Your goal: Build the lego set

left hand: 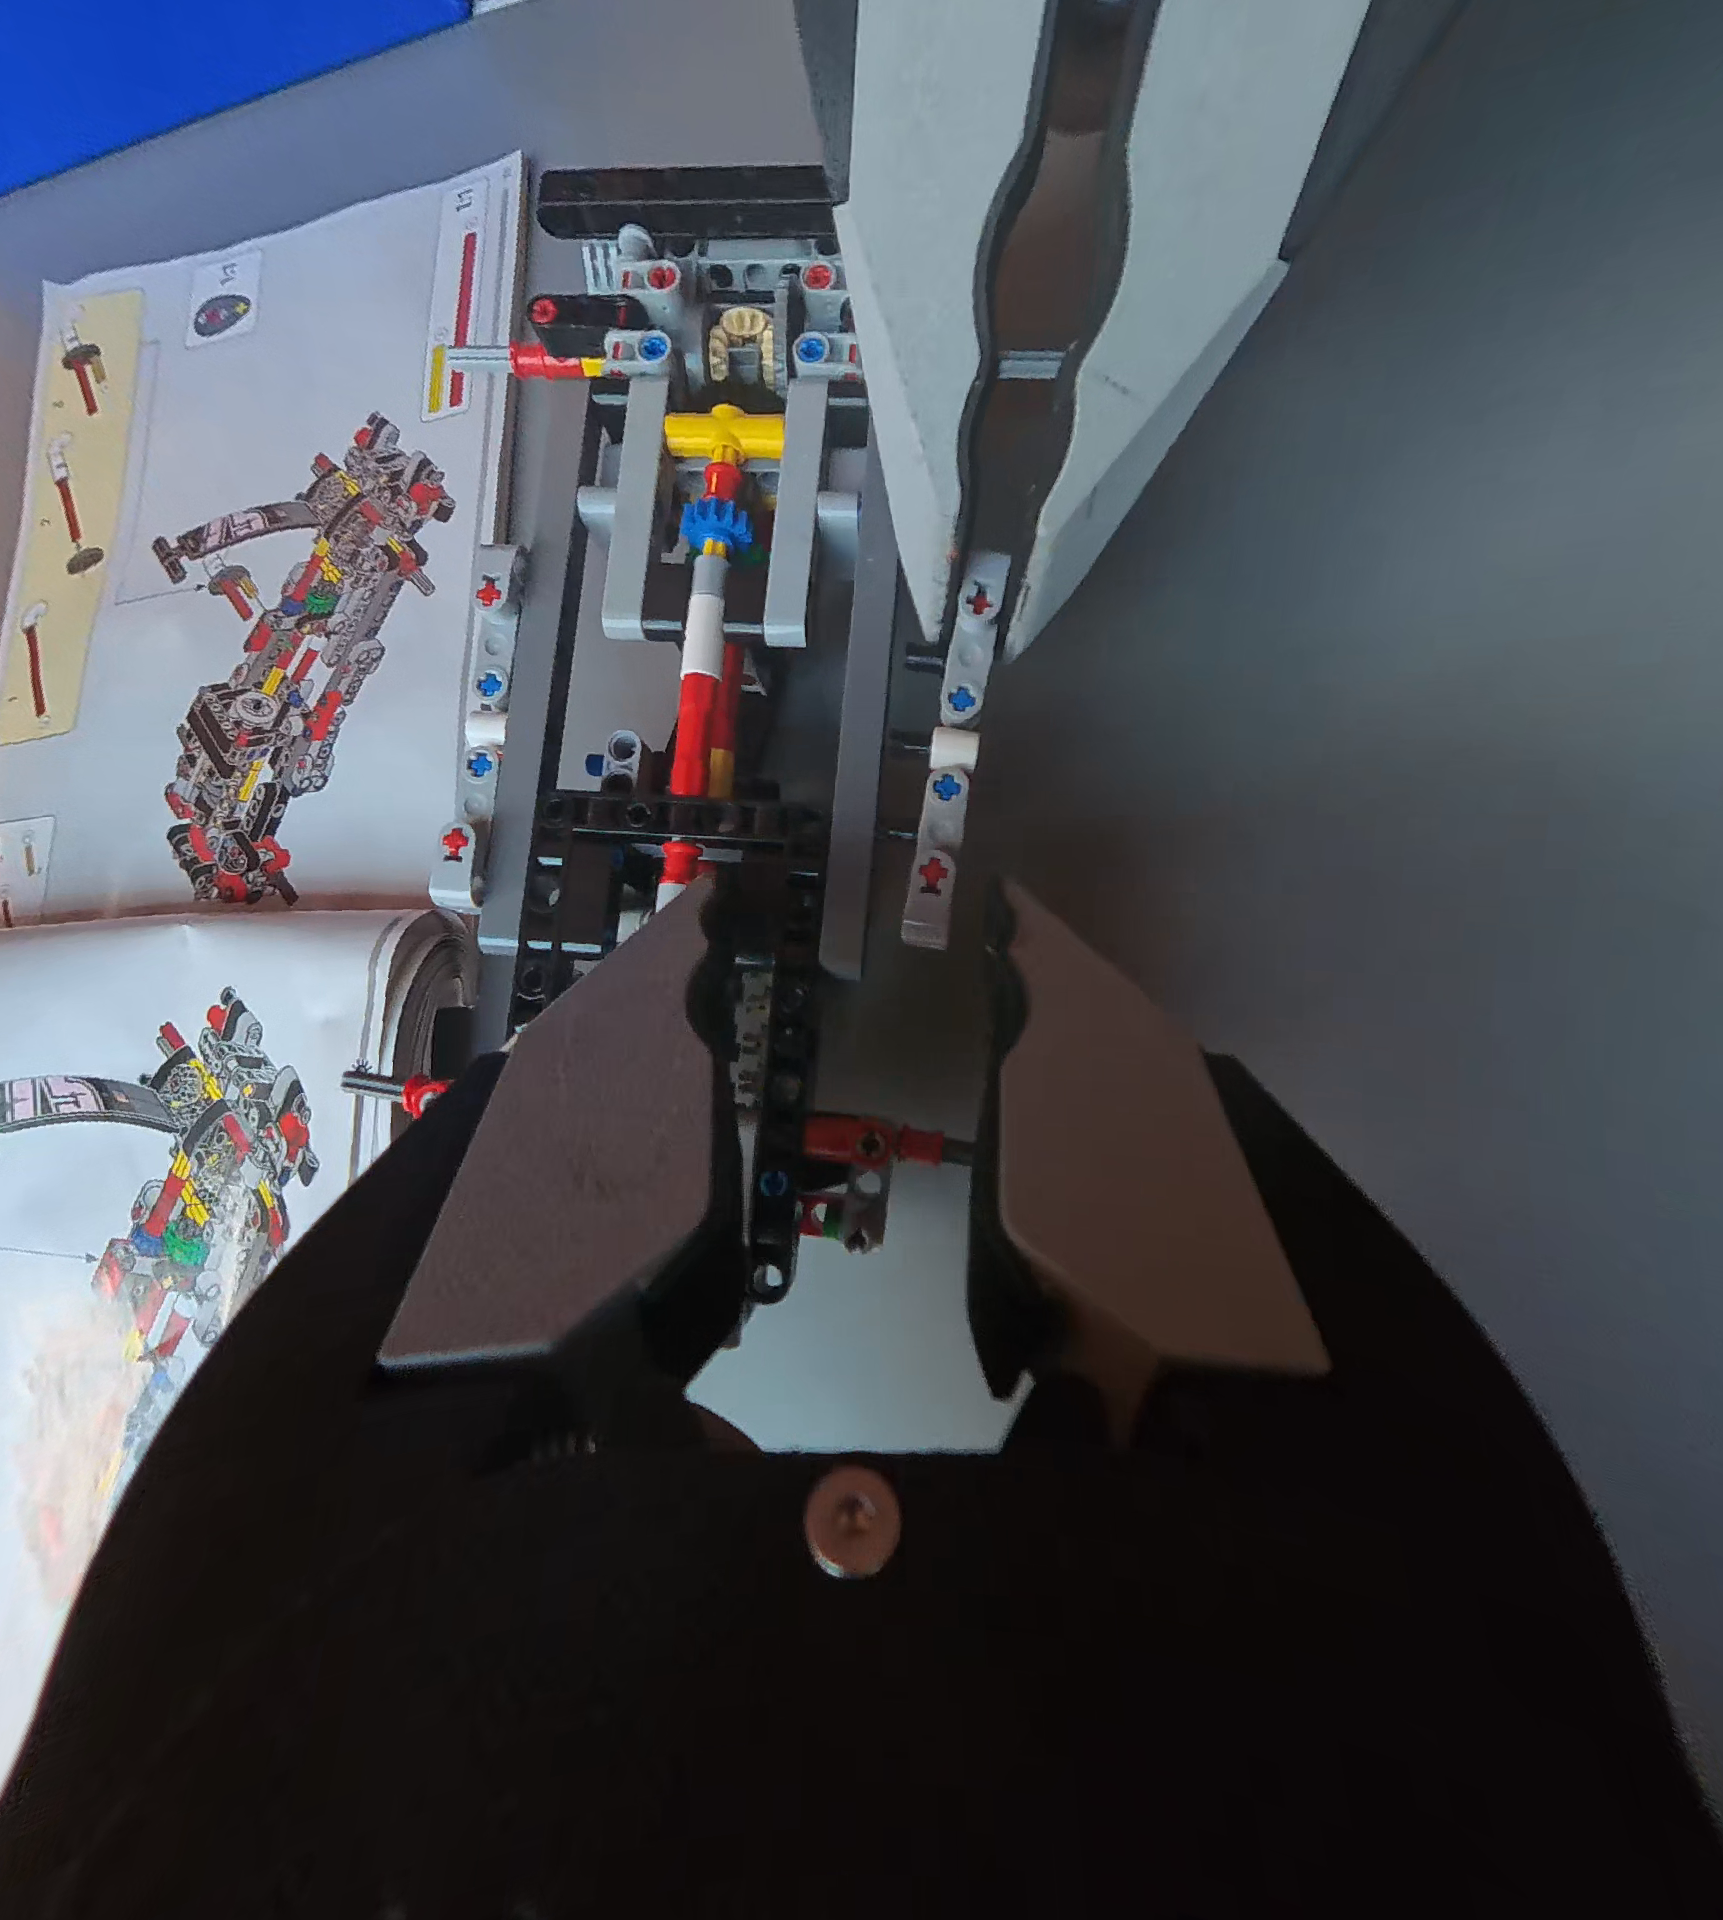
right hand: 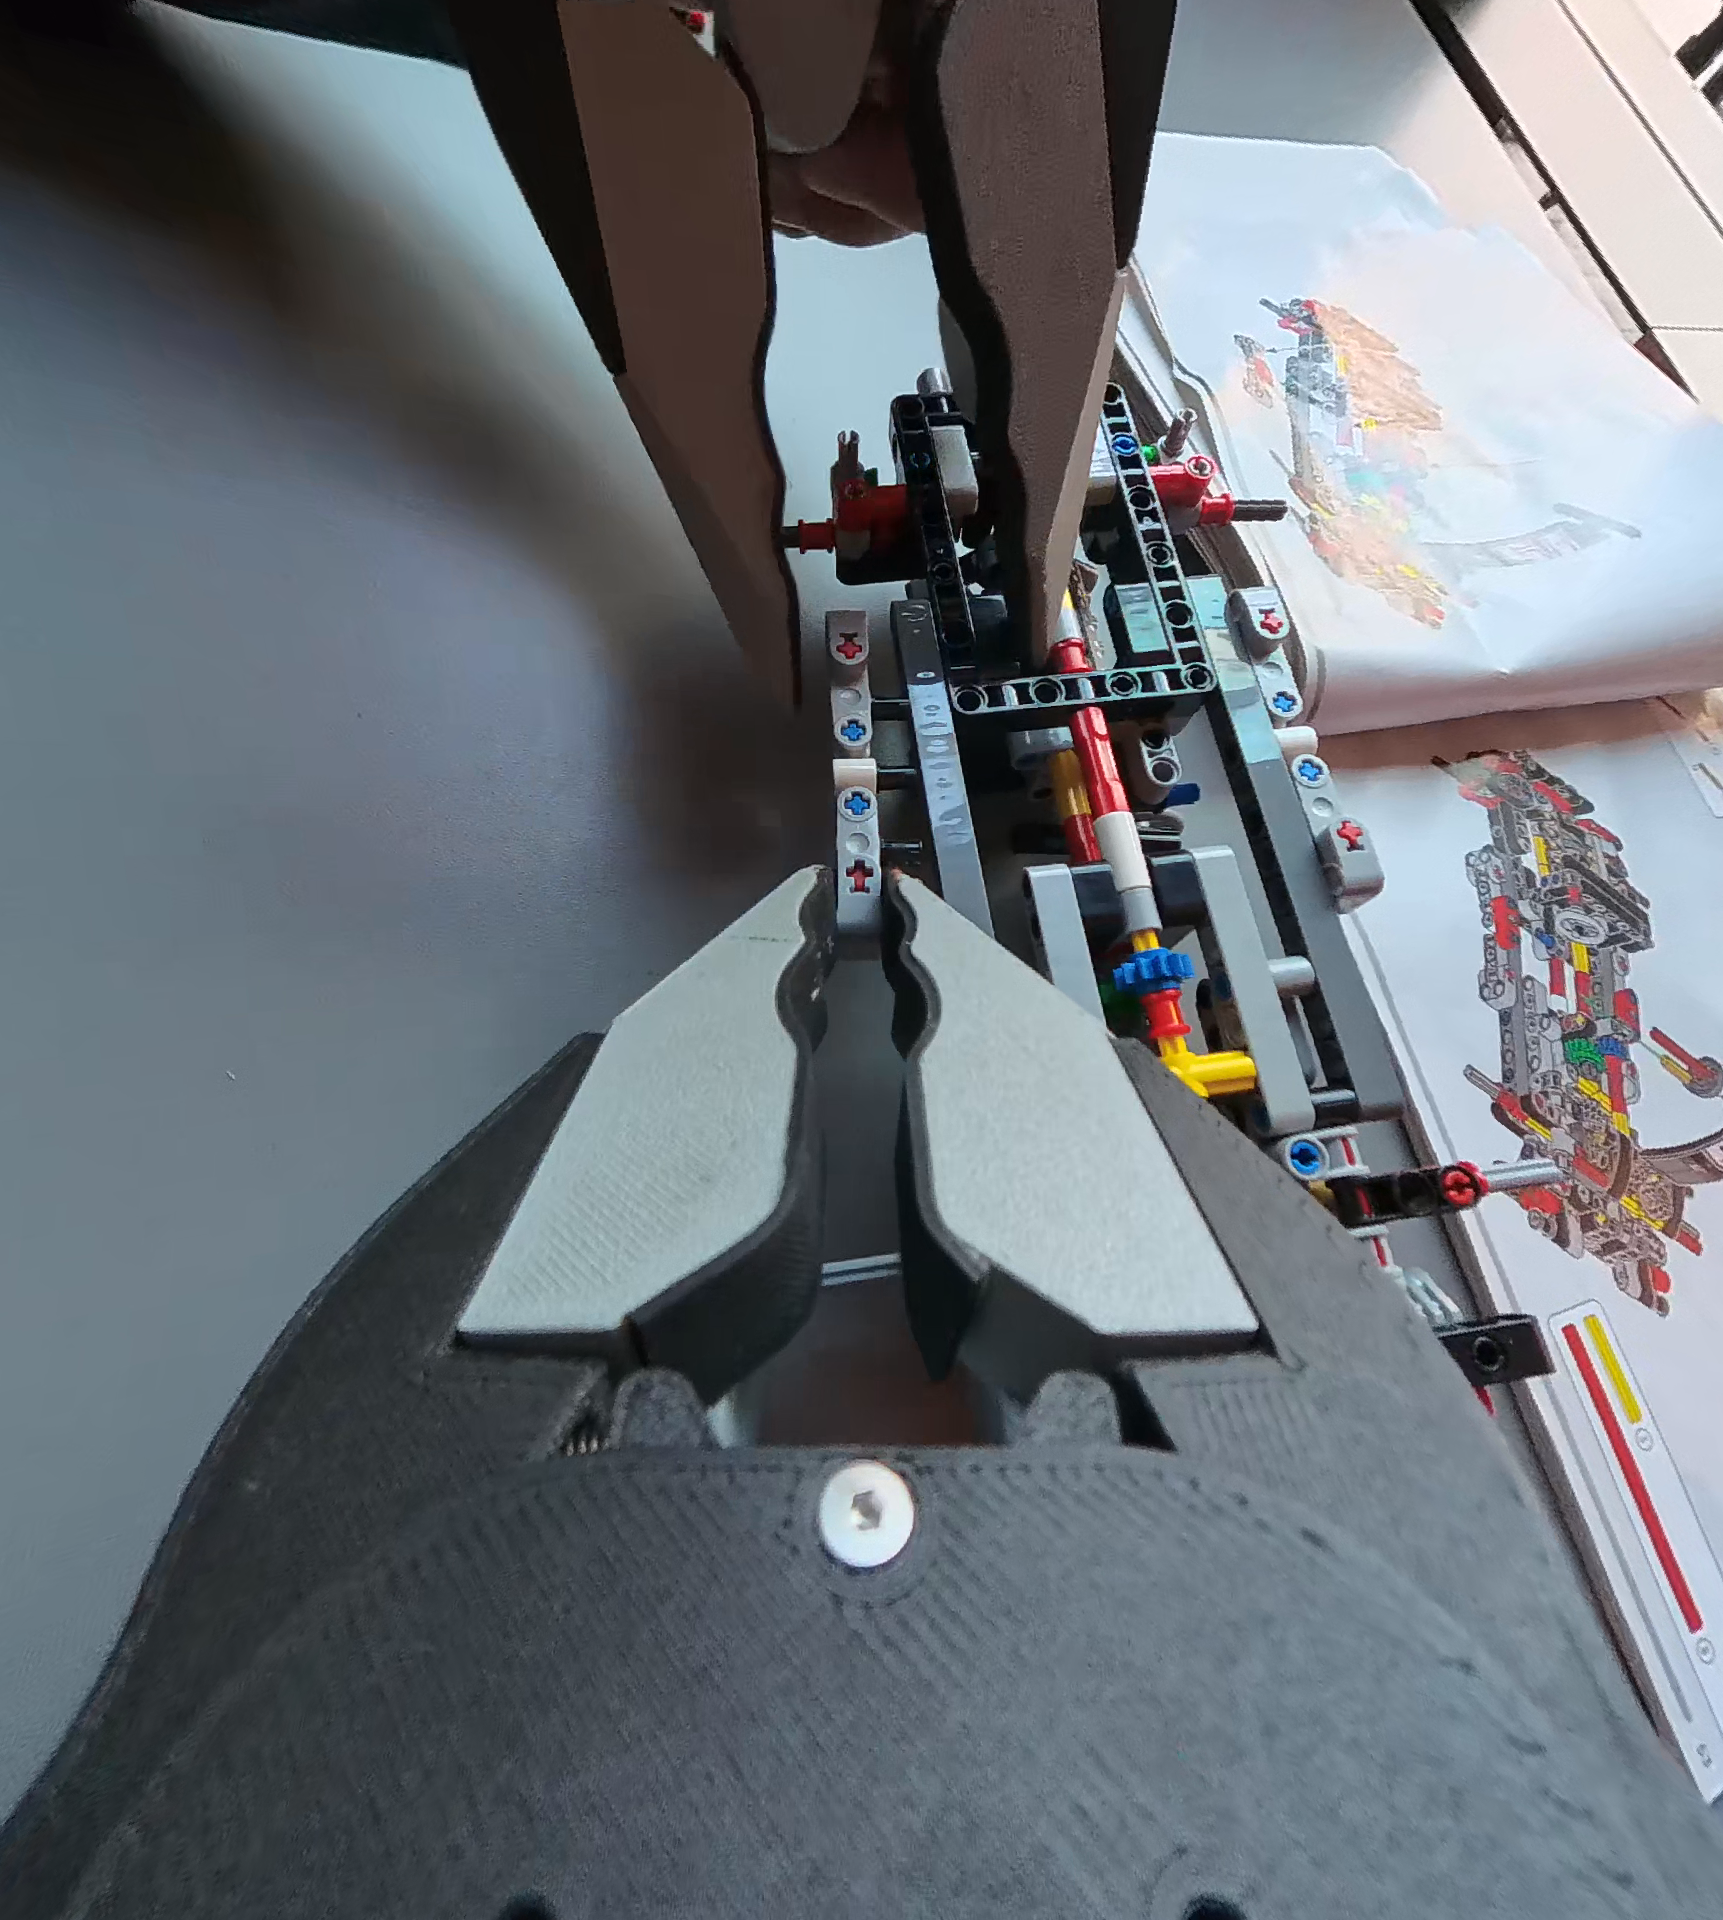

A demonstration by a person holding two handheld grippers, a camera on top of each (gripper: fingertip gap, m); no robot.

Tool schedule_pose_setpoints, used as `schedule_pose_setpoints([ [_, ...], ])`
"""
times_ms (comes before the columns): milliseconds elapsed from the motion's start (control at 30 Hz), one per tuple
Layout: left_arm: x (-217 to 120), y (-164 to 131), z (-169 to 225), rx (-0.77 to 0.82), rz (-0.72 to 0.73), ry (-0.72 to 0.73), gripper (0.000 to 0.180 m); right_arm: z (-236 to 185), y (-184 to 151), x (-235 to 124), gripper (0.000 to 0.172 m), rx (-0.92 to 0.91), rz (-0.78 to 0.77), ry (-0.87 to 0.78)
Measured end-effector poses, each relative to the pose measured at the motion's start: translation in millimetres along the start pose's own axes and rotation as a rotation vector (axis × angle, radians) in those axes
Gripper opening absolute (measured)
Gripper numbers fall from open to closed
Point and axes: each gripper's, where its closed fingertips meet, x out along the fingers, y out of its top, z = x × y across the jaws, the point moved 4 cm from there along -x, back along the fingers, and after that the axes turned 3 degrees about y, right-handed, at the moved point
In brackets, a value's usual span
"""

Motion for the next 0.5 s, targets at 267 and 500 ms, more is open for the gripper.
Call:
schedule_pose_setpoints([
  [267,2.2,-0.7,-1.7,0.004,-0.044,-0.021,0.050,4.6,-1.5,2.0,0.006,-0.006,-0.032,-0.025],
  [500,6.6,1.5,-7.1,-0.003,-0.074,0.006,0.050,7.7,-2.4,1.9,0.006,0.015,-0.043,-0.038],
])
